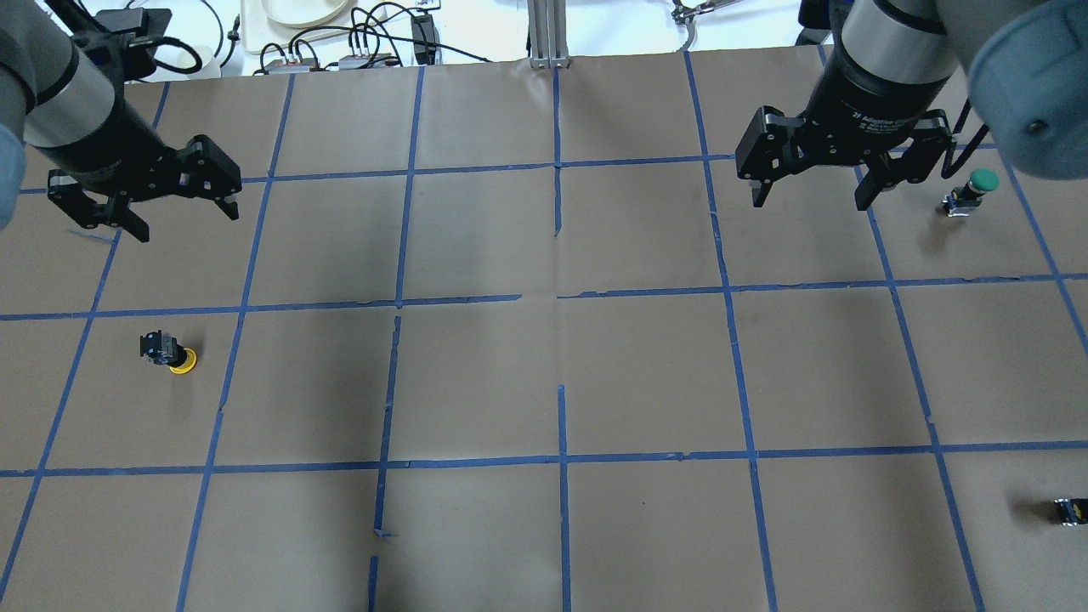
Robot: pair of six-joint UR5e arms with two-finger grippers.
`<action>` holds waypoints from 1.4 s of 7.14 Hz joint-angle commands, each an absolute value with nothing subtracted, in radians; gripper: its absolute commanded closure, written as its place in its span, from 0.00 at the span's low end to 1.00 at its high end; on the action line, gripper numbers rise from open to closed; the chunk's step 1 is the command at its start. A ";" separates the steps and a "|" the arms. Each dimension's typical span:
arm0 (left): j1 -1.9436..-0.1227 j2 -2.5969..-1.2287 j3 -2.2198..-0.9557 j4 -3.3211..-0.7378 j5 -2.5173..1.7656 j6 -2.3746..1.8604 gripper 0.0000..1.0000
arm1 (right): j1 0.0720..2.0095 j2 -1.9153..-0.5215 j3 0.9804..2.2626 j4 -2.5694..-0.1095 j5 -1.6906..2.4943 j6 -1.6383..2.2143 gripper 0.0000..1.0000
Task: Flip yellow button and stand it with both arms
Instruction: 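Lower the left gripper and grasp the yellow-capped button's black body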
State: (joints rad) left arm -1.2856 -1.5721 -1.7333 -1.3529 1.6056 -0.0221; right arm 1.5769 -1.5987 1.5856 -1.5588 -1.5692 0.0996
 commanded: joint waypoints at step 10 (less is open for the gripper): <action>-0.911 -1.807 -2.016 -0.910 1.488 0.193 0.01 | 1.566 -1.532 1.597 -1.559 -1.574 0.097 0.00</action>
